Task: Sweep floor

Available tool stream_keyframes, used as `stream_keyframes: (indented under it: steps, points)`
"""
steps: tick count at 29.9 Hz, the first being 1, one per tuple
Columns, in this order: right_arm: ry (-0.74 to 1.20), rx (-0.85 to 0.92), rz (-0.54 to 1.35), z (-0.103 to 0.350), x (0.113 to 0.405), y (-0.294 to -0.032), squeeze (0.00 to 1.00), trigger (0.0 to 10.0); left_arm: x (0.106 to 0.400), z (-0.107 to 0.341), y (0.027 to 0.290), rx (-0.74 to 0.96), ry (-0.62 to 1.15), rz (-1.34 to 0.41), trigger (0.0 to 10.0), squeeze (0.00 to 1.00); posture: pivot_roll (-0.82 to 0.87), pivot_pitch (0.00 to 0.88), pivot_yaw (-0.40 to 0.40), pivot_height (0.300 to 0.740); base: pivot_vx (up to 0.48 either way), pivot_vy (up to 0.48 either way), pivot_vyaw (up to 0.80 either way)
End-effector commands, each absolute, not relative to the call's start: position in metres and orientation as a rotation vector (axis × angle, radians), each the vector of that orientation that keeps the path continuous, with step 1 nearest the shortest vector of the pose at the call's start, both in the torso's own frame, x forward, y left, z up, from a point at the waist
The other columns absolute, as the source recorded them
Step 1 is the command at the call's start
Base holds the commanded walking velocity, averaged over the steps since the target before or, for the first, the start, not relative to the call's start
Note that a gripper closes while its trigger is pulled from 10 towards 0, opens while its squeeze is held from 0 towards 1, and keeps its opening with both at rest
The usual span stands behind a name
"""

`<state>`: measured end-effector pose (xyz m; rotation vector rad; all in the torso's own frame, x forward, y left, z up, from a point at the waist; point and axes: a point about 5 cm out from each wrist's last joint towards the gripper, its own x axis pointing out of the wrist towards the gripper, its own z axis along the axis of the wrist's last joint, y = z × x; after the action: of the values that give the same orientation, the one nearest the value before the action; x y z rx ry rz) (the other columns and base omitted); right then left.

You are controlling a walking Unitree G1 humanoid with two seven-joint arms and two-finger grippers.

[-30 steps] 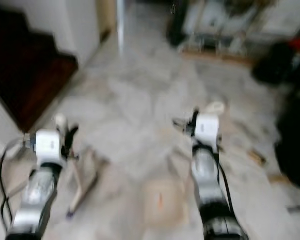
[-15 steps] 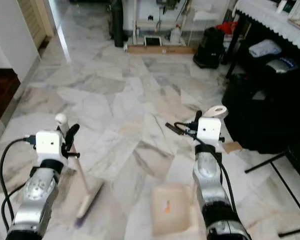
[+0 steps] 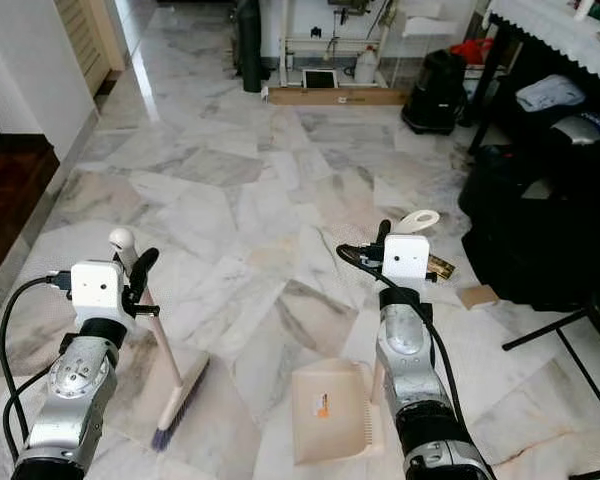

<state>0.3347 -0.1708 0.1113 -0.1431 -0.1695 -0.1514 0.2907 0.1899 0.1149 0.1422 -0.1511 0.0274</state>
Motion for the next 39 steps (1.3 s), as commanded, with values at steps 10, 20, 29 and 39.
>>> stream_keyframes:
  steps: [10,20,29,39]
  points:
    - [-0.214,-0.136,-0.155,0.1258,0.3393,-0.1724,0.00,10.0,0.2979,0.1295,0.1927,0.158,-0.207,0.049,10.0,0.00,0.00,0.098,-0.028,0.740,0.355,0.000,0.00]
    - [-0.195,-0.129,-0.153,0.1234,0.3390,-0.1731,0.00,10.0,0.2975,0.1281,0.1936,0.164,-0.201,0.060,10.0,0.00,0.00,0.090,-0.029,0.740,0.390,0.000,-0.11]
    - [-0.207,-0.134,-0.138,0.1241,0.3386,-0.1698,0.00,10.0,0.2961,0.1266,0.1929,0.163,-0.201,0.062,10.0,0.00,0.01,0.058,-0.032,0.740,0.395,0.000,-0.21]
    - [-0.205,-0.093,-0.131,0.1250,0.3391,-0.1659,0.00,10.0,0.2958,0.1261,0.1931,0.164,-0.203,0.064,10.0,0.00,0.02,0.040,-0.034,0.740,0.396,0.000,0.00]
